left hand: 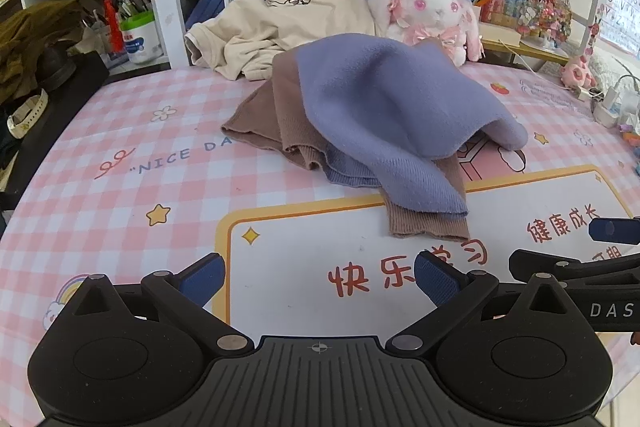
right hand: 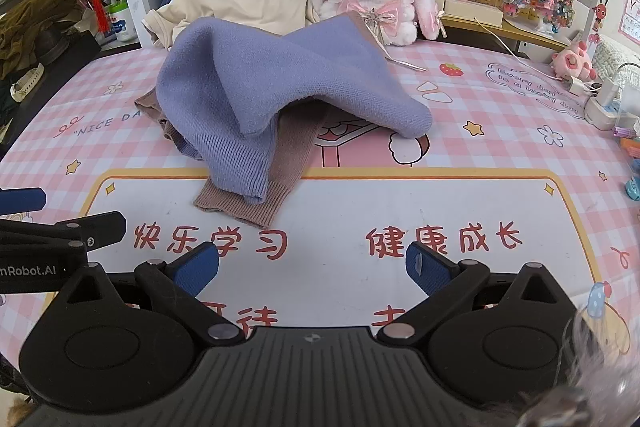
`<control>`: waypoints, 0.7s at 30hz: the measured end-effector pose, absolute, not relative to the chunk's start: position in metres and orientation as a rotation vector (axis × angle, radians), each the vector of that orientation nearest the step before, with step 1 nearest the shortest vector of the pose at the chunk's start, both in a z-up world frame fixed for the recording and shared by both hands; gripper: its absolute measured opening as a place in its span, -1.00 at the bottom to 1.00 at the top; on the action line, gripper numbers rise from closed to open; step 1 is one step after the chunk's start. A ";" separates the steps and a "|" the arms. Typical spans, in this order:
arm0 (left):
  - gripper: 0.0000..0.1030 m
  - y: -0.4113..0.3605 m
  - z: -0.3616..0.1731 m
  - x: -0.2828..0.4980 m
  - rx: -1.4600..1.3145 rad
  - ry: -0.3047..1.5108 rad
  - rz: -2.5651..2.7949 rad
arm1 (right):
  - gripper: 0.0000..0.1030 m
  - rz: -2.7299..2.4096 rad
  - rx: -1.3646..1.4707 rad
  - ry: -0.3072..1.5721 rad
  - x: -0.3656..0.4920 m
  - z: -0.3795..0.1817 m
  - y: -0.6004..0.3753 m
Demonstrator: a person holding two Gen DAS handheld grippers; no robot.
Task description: Fold clothes
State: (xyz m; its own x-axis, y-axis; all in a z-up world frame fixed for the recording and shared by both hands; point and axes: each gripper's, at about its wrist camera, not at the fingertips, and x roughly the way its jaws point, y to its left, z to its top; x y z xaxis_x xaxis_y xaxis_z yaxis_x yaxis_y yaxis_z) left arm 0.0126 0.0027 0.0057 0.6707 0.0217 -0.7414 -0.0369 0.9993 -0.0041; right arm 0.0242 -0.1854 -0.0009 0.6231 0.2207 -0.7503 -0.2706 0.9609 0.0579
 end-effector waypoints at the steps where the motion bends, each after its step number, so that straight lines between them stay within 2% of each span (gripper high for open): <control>1: 0.98 0.003 0.005 0.013 -0.017 0.837 0.036 | 0.97 0.282 -0.062 0.853 0.024 -0.001 -0.185; 21: 0.97 0.004 0.002 0.017 -0.023 0.864 0.029 | 0.97 0.291 -0.054 0.866 0.030 -0.005 -0.184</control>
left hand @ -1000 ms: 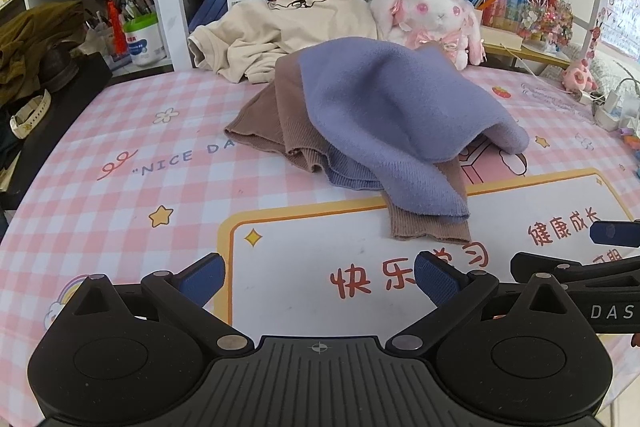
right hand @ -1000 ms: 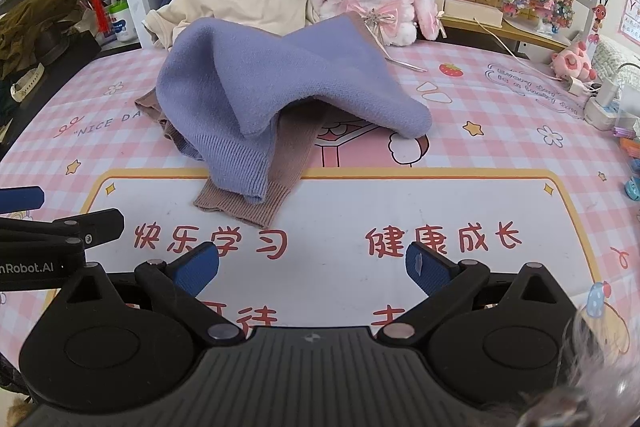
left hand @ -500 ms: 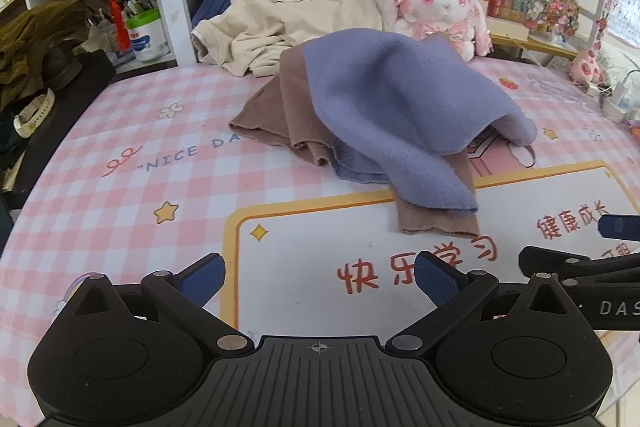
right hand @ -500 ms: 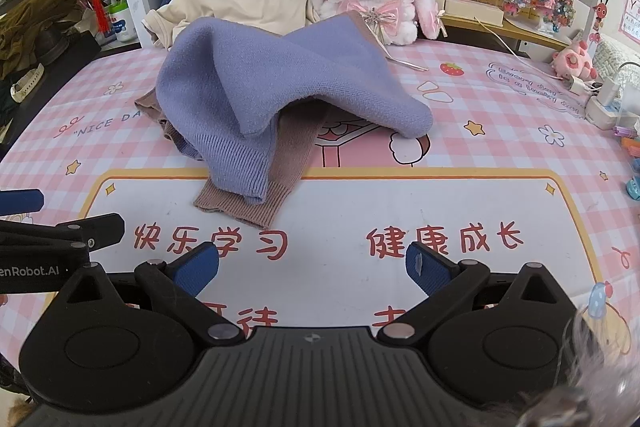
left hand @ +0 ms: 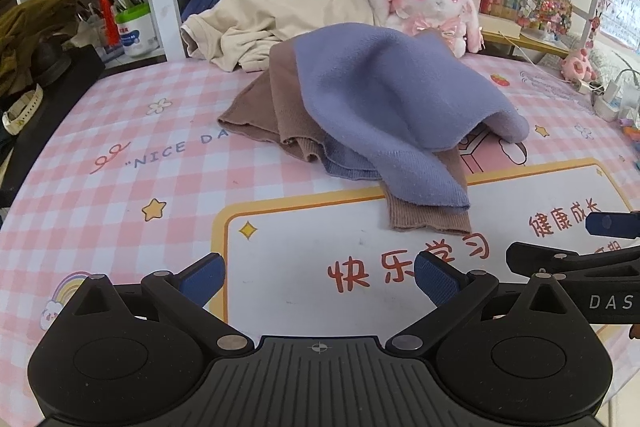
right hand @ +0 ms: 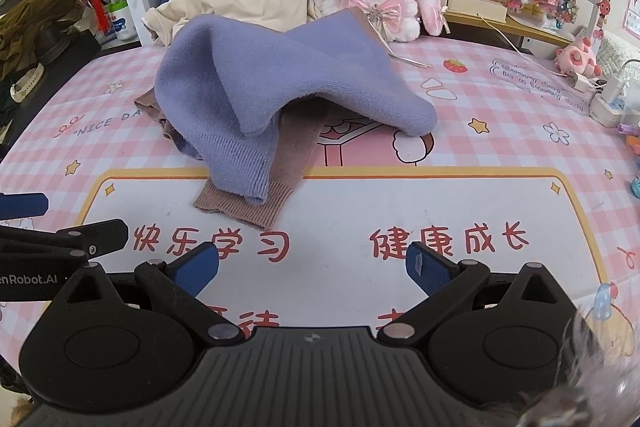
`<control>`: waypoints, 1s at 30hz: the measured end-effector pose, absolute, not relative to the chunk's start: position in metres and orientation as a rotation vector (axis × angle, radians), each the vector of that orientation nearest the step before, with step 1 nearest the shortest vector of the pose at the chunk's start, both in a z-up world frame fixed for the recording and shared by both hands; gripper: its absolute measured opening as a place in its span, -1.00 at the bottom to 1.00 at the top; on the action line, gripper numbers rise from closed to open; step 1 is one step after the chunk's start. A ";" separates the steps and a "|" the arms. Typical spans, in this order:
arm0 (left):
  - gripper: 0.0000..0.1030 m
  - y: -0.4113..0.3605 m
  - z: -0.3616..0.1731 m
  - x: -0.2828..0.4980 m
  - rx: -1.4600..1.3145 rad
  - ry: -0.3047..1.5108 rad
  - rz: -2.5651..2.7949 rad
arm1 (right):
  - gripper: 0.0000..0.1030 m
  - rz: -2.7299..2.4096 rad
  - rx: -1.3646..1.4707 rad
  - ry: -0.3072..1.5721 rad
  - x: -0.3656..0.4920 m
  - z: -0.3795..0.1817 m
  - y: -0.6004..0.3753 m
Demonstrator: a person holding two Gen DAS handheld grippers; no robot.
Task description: Fold clothes
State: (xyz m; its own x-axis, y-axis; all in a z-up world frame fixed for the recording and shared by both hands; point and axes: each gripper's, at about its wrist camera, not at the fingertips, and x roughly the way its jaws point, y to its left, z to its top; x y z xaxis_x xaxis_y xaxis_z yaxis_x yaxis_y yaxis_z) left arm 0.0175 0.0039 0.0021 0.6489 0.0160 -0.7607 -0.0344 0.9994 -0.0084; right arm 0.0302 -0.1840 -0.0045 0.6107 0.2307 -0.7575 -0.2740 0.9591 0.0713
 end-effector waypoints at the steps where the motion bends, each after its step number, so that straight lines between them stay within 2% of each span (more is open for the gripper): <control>1: 0.97 0.004 0.002 0.018 -0.025 0.866 0.029 | 0.97 0.293 -0.053 0.867 0.031 -0.005 -0.184; 25: 0.98 -0.030 0.001 0.011 -0.068 0.855 0.144 | 1.00 0.486 -0.031 0.862 0.044 -0.006 -0.220; 30: 0.98 -0.045 0.003 0.010 -0.063 0.855 0.153 | 1.00 0.604 0.058 0.938 0.056 -0.013 -0.238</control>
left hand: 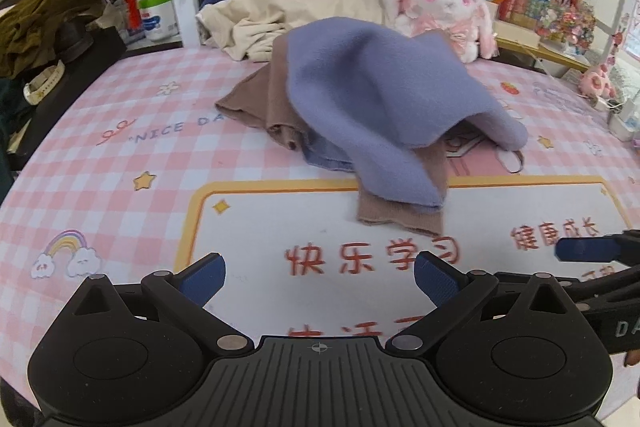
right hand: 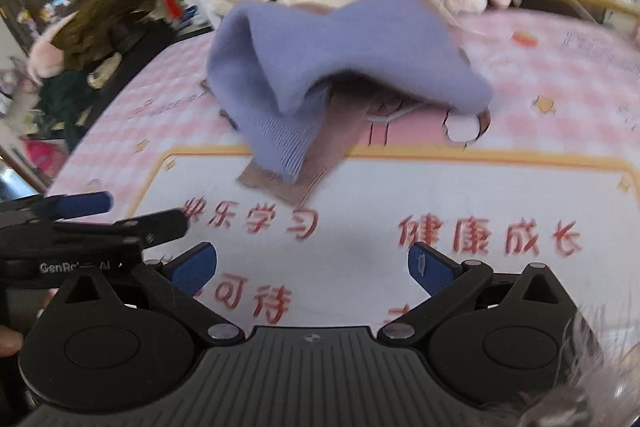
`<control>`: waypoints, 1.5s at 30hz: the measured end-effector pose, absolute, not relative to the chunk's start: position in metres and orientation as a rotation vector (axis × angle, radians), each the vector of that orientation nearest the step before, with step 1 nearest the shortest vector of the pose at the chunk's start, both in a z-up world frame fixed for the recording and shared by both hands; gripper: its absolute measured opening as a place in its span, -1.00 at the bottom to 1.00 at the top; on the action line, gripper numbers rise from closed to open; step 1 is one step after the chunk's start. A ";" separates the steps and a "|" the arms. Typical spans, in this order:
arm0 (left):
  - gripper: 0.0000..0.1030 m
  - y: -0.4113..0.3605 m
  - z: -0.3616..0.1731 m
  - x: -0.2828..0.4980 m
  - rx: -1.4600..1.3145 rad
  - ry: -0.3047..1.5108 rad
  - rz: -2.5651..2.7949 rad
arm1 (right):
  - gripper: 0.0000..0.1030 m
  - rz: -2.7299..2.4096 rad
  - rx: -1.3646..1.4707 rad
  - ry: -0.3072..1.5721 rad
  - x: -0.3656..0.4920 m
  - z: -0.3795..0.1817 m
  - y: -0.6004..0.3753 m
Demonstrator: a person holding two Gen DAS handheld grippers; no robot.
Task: Fold clothes
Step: 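Reach both grippers to the sweater and close them on its edges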
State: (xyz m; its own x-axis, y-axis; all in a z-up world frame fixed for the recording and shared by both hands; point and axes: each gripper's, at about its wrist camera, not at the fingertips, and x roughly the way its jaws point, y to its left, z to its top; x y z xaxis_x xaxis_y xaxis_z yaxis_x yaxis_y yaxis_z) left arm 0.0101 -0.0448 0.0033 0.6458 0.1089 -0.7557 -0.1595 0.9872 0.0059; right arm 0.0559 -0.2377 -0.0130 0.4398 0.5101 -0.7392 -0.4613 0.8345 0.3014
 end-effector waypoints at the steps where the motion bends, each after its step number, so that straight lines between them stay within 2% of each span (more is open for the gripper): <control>1: 0.98 -0.049 0.004 0.010 -0.052 0.851 0.156 | 1.00 0.584 0.058 0.921 0.057 -0.011 -0.242; 7: 0.98 -0.069 0.007 0.019 0.004 0.826 0.193 | 1.00 0.480 0.124 0.870 0.073 -0.010 -0.268; 15: 0.98 -0.090 -0.001 0.029 0.042 0.884 0.216 | 0.95 0.452 0.154 0.846 0.086 -0.015 -0.281; 23: 0.98 -0.114 0.008 0.042 0.238 0.714 0.161 | 0.95 0.466 0.201 0.825 0.095 -0.012 -0.285; 26: 0.98 -0.116 0.007 0.063 0.207 0.734 0.137 | 0.95 0.455 0.235 0.857 0.101 -0.015 -0.289; 30: 0.98 -0.126 -0.005 0.094 0.215 0.799 0.109 | 0.75 0.415 0.268 0.911 0.108 -0.018 -0.295; 36: 0.98 -0.138 -0.016 0.121 0.337 0.742 0.115 | 0.36 0.396 0.291 0.960 0.110 -0.021 -0.311; 41: 0.96 -0.136 -0.023 0.142 0.409 0.712 0.135 | 0.31 0.359 0.378 0.993 0.107 -0.024 -0.327; 42: 0.92 -0.135 -0.024 0.144 0.430 0.706 0.135 | 0.31 0.346 0.379 1.000 0.107 -0.025 -0.327; 44: 0.50 -0.134 -0.024 0.143 0.478 0.676 0.153 | 0.32 0.340 0.392 1.003 0.106 -0.025 -0.327; 45: 0.09 -0.132 -0.022 0.142 0.491 0.666 0.162 | 0.32 0.347 0.414 1.002 0.107 -0.025 -0.328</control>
State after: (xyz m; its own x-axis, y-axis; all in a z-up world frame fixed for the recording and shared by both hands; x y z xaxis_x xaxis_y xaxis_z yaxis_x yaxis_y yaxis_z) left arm 0.1423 -0.1316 -0.0225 0.7785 0.2979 -0.5524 0.0103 0.8740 0.4857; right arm 0.1067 -0.3275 -0.0248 0.4958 0.4627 -0.7349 -0.0907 0.8692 0.4860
